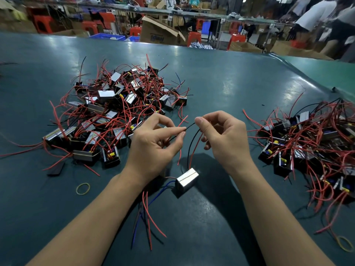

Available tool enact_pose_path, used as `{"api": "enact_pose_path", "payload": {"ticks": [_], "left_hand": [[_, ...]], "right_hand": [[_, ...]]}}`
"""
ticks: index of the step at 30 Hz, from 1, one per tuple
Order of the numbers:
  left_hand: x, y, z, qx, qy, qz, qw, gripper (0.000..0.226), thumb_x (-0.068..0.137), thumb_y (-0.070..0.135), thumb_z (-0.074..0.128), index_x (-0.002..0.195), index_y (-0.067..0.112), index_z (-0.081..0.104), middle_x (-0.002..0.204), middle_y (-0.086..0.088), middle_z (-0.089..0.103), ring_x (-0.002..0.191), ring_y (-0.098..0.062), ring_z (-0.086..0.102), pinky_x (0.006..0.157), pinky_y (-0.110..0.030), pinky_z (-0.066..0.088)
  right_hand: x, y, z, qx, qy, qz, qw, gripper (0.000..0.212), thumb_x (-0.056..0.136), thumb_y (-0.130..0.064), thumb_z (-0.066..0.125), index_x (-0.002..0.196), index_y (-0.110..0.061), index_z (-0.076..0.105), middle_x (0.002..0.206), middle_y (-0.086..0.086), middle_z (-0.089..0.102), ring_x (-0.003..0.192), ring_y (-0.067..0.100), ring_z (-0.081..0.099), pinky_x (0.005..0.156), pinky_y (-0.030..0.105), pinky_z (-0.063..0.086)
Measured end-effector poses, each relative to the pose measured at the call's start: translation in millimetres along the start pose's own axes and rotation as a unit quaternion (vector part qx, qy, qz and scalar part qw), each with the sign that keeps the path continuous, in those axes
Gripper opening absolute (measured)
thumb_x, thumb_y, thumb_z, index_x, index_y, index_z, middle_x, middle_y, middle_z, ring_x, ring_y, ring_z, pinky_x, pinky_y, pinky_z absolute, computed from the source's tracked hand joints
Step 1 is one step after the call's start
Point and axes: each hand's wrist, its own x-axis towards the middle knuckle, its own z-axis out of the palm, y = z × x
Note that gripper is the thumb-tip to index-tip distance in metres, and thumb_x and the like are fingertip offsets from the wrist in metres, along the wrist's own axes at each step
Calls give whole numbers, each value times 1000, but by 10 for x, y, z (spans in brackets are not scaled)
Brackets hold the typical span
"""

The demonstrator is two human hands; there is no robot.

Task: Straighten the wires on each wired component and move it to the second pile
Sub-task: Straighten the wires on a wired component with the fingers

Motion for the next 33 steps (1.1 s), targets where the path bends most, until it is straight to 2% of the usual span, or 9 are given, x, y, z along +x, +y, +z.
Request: {"api": "enact_pose_path", "payload": {"ticks": [2, 5, 8, 12, 18, 23, 28, 31, 33], "left_hand": [[11, 12, -10, -25, -10, -21, 999, 30, 83, 7, 74, 112, 12, 71, 88, -6, 62, 59, -20, 56, 55, -34, 49], [18, -15, -55, -102, -86, -161, 978, 60, 80, 12, 79, 131, 25, 50, 90, 3, 68, 66, -11, 63, 62, -22, 51], [-16, -72, -86, 9, -178, -170, 969, 37, 77, 31, 81, 111, 23, 68, 87, 10, 68, 70, -8, 60, 67, -16, 44], [-30, -53, -125, 50, -211, -162, 963, 21, 76, 38, 79, 92, 25, 75, 84, 15, 64, 71, 3, 58, 65, -7, 38], [-19, -46, -109, 47, -143, -217, 964, 12, 80, 34, 76, 77, 23, 77, 61, 20, 66, 54, -1, 58, 54, -11, 41], [93, -14, -146, -3, -28, -252, 967, 9, 80, 29, 78, 83, 21, 78, 67, 13, 70, 60, -8, 64, 59, -20, 52], [544, -13, 49, 67, -74, -209, 973, 14, 81, 31, 76, 79, 18, 78, 68, 13, 71, 63, 4, 64, 68, -18, 54], [921, -128, 298, 46, -120, -268, 955, 24, 82, 34, 75, 69, 16, 65, 76, -5, 72, 76, -19, 71, 74, -36, 58], [1072, -233, 407, 120, -195, -273, 934, 35, 85, 41, 70, 69, 14, 55, 81, -13, 67, 82, -30, 67, 71, -37, 54]], "right_hand": [[1, -14, -5, 29, 15, -6, 999, 15, 88, -17, 71, 76, -19, 63, 59, -8, 58, 50, 13, 55, 42, 24, 45], [34, -6, -46, 79, 57, 21, 995, 14, 91, -15, 67, 80, -14, 60, 56, -5, 55, 46, 12, 55, 41, 23, 45], [70, 21, -79, 122, 95, 61, 986, 14, 92, -13, 66, 80, -10, 60, 59, 3, 54, 47, 12, 54, 43, 23, 47], [108, 48, -115, 164, 135, 111, 971, 15, 93, -14, 65, 80, -8, 60, 63, 5, 53, 44, 10, 54, 42, 21, 48], [152, 45, -252, 248, 160, 161, 942, 16, 93, -16, 64, 79, -9, 59, 55, -3, 55, 41, 6, 46, 37, 17, 35], [233, -2, -431, 385, 105, 217, 891, 17, 93, -20, 59, 80, -11, 56, 58, -5, 46, 38, 0, 34, 33, 10, 24], [169, -31, -307, 360, -20, 250, 898, 20, 75, -25, 66, 81, -8, 59, 56, -4, 47, 37, 0, 33, 31, 10, 25], [135, -49, -235, 336, -58, 250, 906, 20, 72, -24, 67, 79, -7, 60, 56, -2, 48, 37, 1, 36, 31, 11, 27], [129, -44, -220, 331, -61, 251, 908, 20, 72, -24, 67, 79, -7, 61, 55, -2, 49, 37, 2, 37, 31, 11, 27]]}}
